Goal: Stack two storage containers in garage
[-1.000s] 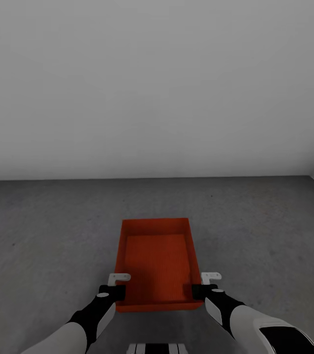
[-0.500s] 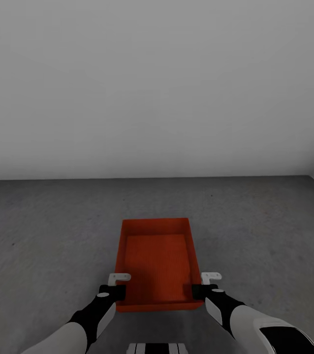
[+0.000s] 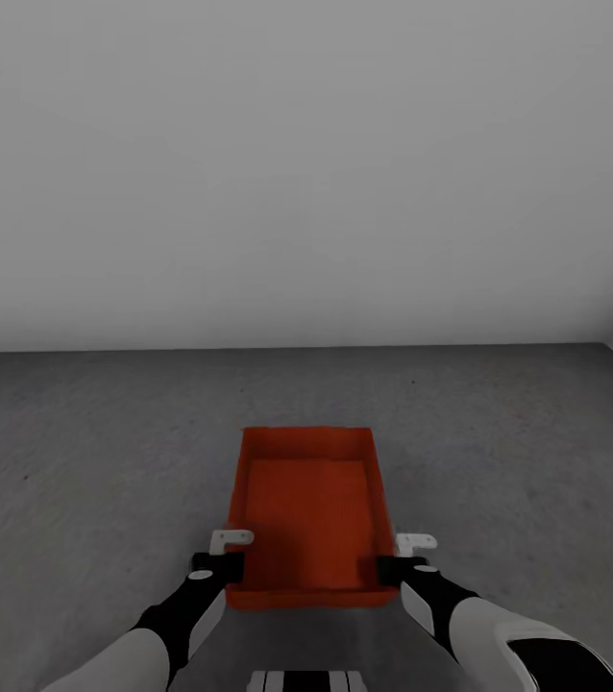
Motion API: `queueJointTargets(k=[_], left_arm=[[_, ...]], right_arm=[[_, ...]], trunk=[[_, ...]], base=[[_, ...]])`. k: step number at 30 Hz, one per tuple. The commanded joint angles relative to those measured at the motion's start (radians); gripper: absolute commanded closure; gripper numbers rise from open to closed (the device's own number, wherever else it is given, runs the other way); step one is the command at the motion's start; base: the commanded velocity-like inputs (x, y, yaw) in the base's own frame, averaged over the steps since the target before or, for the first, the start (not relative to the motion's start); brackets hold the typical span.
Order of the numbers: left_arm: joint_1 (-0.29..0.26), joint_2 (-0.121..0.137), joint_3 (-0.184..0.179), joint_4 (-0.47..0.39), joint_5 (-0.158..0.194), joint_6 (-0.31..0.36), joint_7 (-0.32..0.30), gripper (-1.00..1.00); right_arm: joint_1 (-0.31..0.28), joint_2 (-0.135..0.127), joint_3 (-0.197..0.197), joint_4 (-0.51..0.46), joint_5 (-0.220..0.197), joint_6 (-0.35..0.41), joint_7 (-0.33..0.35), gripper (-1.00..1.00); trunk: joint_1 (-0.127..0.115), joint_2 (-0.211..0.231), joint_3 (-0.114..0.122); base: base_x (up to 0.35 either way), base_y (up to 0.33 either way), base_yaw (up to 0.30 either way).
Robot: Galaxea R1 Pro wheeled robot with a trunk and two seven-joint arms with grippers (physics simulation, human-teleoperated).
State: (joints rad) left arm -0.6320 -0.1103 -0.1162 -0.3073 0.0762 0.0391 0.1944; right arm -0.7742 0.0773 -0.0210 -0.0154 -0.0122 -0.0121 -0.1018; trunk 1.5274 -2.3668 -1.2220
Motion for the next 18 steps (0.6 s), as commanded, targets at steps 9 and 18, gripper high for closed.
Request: queueJointTargets(k=[9,18], left_arm=[[0.0,0.001,-0.001,0.002,0.001,0.005,0.013,-1.0],[0.0,0.001,-0.002,-0.005,0.001,0.004,0.013,-1.0]], right_arm=[[-0.001,-0.011,-0.004,0.0,-0.002,0.0,-0.009,-1.0],[0.0,-0.011,-0.003,0.0,-0.002,0.0,-0.004,-1.0]], trunk=[[0.0,0.0,-0.001],[0.0,0.0,-0.001]], base=[[0.0,0.0,0.0],[0.0,0.0,0.0]])
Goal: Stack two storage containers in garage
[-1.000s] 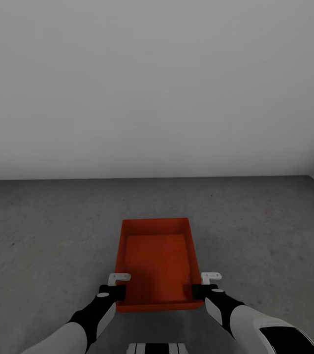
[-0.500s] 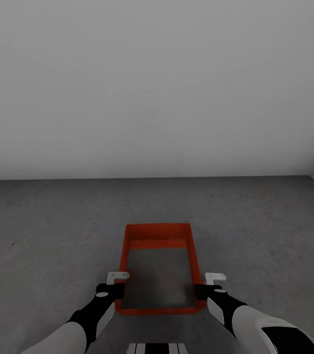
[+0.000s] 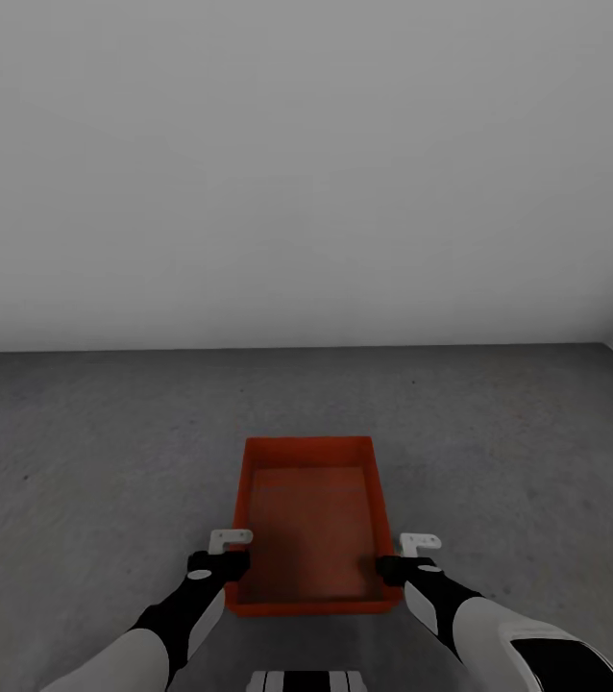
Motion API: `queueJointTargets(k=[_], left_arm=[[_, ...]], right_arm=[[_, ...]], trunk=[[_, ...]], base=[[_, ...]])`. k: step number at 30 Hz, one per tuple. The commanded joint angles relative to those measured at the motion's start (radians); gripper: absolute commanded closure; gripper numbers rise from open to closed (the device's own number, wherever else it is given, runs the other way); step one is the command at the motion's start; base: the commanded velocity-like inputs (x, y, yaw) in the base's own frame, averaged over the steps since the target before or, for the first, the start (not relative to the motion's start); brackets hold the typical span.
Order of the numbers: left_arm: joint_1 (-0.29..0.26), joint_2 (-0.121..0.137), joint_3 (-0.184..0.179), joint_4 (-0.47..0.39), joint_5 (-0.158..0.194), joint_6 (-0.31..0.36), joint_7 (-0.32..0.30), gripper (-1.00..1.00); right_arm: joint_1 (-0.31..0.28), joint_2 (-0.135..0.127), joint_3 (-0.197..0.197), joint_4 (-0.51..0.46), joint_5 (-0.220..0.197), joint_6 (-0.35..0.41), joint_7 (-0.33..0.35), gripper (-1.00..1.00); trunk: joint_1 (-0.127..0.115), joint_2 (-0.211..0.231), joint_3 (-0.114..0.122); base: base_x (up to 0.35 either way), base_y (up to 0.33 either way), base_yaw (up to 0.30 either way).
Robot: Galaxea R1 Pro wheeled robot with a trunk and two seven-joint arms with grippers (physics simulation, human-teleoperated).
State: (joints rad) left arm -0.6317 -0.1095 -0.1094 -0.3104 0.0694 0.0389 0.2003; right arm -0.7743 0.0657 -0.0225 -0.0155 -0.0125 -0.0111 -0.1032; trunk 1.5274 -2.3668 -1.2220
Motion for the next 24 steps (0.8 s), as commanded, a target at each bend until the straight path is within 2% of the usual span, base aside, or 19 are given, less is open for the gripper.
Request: queueJointTargets(k=[1,12,24], left_arm=[[0.0,0.001,-0.008,-0.002,0.007,0.004,0.007,-1.0],[0.0,0.001,-0.007,-0.004,0.029,0.004,0.007,-1.0],[0.0,0.001,-0.007,-0.004,0.03,0.004,0.007,-1.0]], right_arm=[[0.0,0.0,-0.002,0.0,-0.001,-0.001,-0.003,-1.0],[0.0,0.001,-0.002,0.0,-0.001,0.0,-0.006,-1.0],[0.0,0.002,-0.002,0.0,-0.001,0.001,-0.006,-1.0]], trunk=[[0.0,0.0,-0.001],[0.0,0.0,-0.001],[-0.046,0.084,0.037]], base=[[0.0,0.0,0.0],[0.0,0.0,0.0],[0.0,0.0,0.0]])
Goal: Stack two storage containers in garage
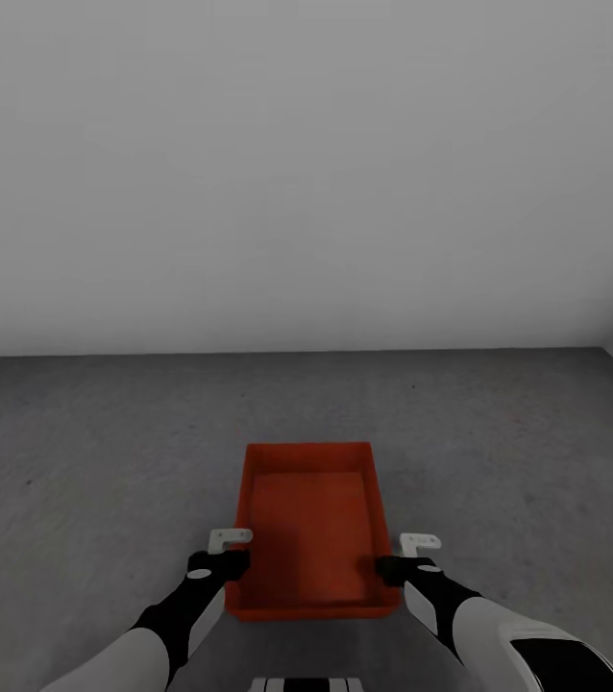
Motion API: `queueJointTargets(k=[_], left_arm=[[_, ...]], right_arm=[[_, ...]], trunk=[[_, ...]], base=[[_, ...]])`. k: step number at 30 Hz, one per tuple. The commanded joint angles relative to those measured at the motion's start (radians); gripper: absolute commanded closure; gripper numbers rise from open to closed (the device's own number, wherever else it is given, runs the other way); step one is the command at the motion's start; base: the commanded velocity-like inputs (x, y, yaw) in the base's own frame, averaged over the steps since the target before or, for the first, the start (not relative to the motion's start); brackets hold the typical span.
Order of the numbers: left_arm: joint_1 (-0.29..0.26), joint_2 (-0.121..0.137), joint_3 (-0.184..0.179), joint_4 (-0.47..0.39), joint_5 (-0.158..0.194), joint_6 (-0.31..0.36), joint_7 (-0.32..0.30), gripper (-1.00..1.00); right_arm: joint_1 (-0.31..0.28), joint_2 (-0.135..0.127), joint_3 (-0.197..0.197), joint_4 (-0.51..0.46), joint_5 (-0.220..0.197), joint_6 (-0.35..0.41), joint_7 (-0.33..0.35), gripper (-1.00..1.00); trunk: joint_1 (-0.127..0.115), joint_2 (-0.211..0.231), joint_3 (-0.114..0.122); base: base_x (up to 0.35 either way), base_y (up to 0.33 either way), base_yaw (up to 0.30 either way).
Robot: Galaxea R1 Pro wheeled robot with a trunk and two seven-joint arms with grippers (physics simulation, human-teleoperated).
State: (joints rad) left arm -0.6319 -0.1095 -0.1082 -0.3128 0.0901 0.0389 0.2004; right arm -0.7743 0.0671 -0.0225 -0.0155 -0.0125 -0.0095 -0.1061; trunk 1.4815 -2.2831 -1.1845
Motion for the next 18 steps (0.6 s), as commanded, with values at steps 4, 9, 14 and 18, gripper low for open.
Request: queueJointTargets(k=[4,9,14,18], left_arm=[[0.0,0.0,-0.009,-0.001,0.01,0.004,0.007,-1.0],[0.0,0.0,-0.009,-0.001,0.01,0.004,0.007,-1.0],[0.0,0.0,-0.009,-0.001,0.01,0.004,0.007,-1.0],[0.0,0.0,-0.009,-0.002,0.01,0.003,0.007,-1.0]], right_arm=[[-0.001,0.0,-0.002,0.0,-0.001,0.0,-0.003,-1.0],[0.0,0.0,-0.002,-0.001,-0.001,0.0,-0.004,-1.0],[-0.001,0.001,-0.002,-0.001,-0.001,-0.001,-0.004,-1.0],[-0.001,0.0,-0.002,-0.001,-0.001,-0.001,-0.004,-1.0]], trunk=[[-0.016,0.028,0.012],[-0.035,0.063,0.028],[-0.054,0.098,0.043],[-0.069,0.126,0.056]], base=[[0.0,0.0,0.0],[0.0,0.0,0.0],[0.0,0.0,0.0],[0.0,0.0,0.0]])
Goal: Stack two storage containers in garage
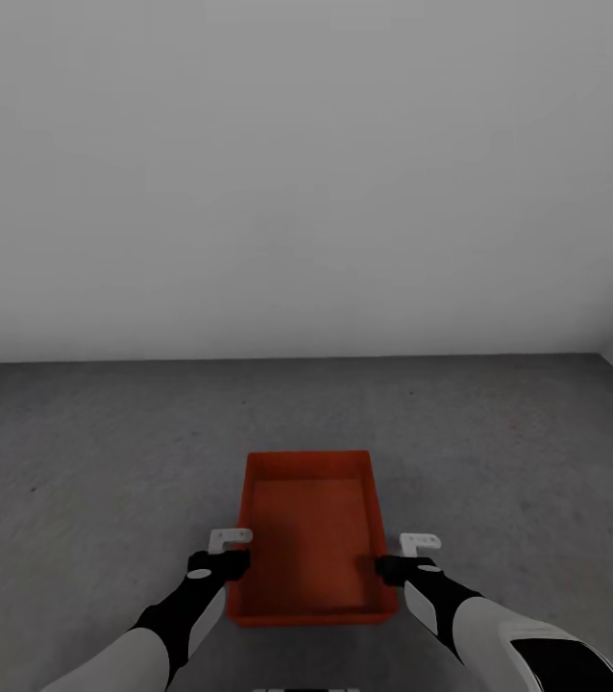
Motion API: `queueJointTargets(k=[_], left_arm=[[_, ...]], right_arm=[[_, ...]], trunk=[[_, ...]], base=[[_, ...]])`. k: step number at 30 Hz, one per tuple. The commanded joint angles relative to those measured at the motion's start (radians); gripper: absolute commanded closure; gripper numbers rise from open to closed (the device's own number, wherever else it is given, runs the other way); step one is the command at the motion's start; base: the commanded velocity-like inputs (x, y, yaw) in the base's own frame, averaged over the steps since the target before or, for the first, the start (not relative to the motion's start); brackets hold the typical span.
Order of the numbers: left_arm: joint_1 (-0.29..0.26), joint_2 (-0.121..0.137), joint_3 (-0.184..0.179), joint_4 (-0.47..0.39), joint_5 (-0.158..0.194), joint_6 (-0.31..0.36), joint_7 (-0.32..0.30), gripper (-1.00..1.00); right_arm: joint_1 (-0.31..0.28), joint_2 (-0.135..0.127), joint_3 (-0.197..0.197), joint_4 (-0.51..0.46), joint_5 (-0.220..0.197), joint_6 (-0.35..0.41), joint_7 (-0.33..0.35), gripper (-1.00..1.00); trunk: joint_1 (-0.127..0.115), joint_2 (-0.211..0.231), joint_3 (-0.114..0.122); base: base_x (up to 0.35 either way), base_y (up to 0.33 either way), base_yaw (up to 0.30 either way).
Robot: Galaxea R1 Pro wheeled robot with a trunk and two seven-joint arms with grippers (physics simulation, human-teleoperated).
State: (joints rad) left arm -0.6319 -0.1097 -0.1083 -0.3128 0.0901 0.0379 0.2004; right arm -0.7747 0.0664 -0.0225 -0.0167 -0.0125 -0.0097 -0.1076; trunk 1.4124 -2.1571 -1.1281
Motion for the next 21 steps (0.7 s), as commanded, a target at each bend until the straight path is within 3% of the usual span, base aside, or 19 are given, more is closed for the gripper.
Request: queueJointTargets(k=[1,21], left_arm=[[0.0,0.001,-0.008,-0.002,0.01,0.004,0.007,-1.0],[0.0,0.001,-0.007,-0.003,0.01,0.003,0.007,-1.0]], right_arm=[[0.0,0.0,-0.002,0.0,-0.001,-0.001,-0.003,-1.0],[0.0,0.001,-0.002,0.001,-0.001,-0.002,-0.004,-1.0]], trunk=[[-0.004,0.007,0.003],[-0.081,0.147,0.065]], base=[[0.0,0.0,0.0],[0.0,0.0,0.0]])
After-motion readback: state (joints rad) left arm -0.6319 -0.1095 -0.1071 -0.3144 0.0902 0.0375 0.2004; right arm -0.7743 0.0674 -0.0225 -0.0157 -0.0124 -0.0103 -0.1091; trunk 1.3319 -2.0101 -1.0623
